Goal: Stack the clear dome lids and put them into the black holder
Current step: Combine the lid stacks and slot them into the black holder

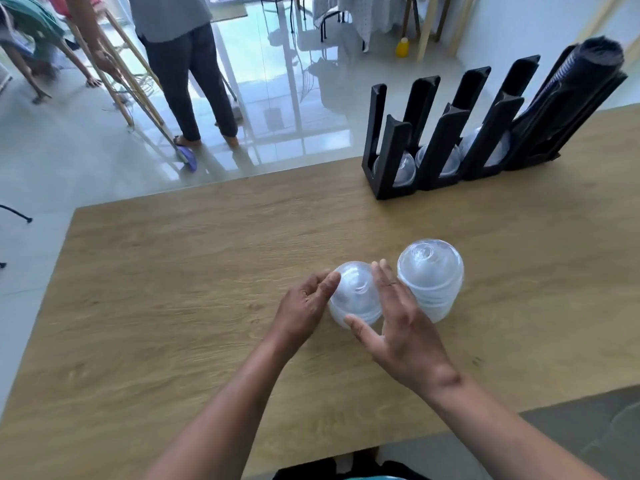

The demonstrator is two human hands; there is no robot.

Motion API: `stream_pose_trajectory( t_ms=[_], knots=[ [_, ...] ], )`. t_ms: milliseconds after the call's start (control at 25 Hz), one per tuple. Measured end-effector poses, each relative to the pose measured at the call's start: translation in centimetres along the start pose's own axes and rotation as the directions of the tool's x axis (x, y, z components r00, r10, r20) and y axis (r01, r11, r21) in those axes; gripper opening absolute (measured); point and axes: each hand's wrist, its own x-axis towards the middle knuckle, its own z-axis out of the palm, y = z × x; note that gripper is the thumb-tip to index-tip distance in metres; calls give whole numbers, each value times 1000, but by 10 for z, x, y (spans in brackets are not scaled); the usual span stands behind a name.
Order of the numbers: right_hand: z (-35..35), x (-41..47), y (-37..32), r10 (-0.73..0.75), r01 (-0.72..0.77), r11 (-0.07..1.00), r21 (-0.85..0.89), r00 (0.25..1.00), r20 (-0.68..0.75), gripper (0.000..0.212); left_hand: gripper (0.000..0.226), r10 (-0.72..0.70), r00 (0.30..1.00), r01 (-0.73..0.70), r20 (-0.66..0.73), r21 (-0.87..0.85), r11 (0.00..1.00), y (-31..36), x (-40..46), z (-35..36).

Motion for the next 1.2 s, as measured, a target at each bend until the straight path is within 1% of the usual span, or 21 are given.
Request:
stream_pose_trajectory(
  t_ms=[40, 80, 120, 160, 200, 240, 280, 320, 360, 400, 440, 480, 560, 720, 800, 840, 920, 960, 1080, 1200],
  knots=[
    [1, -10, 0, 35, -31, 997, 75, 997, -64, 87, 44, -8, 1000, 8, 22, -13, 1000, 2, 1, 2],
    [3, -21, 1, 103, -84, 983, 161, 988, -117, 81, 47, -17, 999, 18, 35, -22, 1000, 2, 4, 2],
    [6, -29, 2, 203, -164, 954, 251, 970, -135, 77, 50, -31, 998, 33, 50, -40, 999, 1, 7, 2],
    [9, -33, 1, 326, -274, 895, 353, 941, -96, 78, 51, -55, 996, 60, 70, -63, 996, 1, 10, 0],
    [11, -33, -1, 452, -400, 791, 463, 892, -2, 83, 54, -90, 991, 97, 98, -75, 992, 3, 13, -1],
    [14, -28, -2, 550, -507, 637, 581, 827, 118, 83, 56, -126, 983, 136, 132, -69, 988, 5, 17, -3],
    [17, -22, -3, 596, -565, 469, 679, 769, 229, 74, 58, -159, 973, 169, 167, -52, 984, 7, 20, -5],
    [19, -14, -3, 610, -591, 335, 734, 730, 309, 61, 60, -182, 964, 193, 194, -44, 980, 8, 22, -5],
    [19, -6, -6, 615, -605, 258, 753, 704, 355, 49, 62, -196, 957, 212, 213, -55, 976, 7, 23, -6],
    [20, 1, -10, 617, -606, 214, 766, 692, 375, 41, 63, -206, 954, 228, 219, -83, 970, 5, 23, -7],
    [22, 5, -15, 620, -602, 190, 776, 686, 380, 38, 65, -209, 955, 236, 210, -113, 965, 3, 22, -10],
    [23, 7, -19, 618, -597, 183, 781, 688, 381, 38, 66, -209, 959, 238, 192, -142, 961, -1, 21, -14],
    [23, 11, -31, 609, -593, 214, 777, 703, 369, 43, 64, -203, 966, 231, 162, -181, 956, -8, 18, -22],
    [18, 25, -47, 604, -572, 268, 775, 727, 328, 69, 66, -202, 974, 223, 106, -271, 936, -12, 10, -34],
    [11, 32, -57, 571, -555, 303, 775, 757, 319, 73, 61, -181, 982, 189, 57, -353, 916, -4, 4, -40],
    [6, 37, -61, 546, -536, 328, 778, 780, 307, 71, 57, -161, 986, 162, 36, -386, 908, 4, 2, -42],
    [-9, 46, -66, 484, -484, 394, 782, 832, 271, 63, 51, -87, 996, 73, -12, -441, 895, 27, 1, -46],
    [-22, 53, -68, 450, -451, 427, 784, 858, 248, 60, 51, -37, 999, 15, -39, -456, 890, 42, 4, -46],
    [-77, 77, -67, 330, -319, 470, 823, 928, 172, 66, 55, 104, 986, -154, -129, -474, 867, 99, 19, -38],
    [-151, 108, -35, 216, -189, 483, 855, 972, 93, 70, 52, 216, 960, -275, -179, -450, 850, 164, 50, 2]
  ],
)
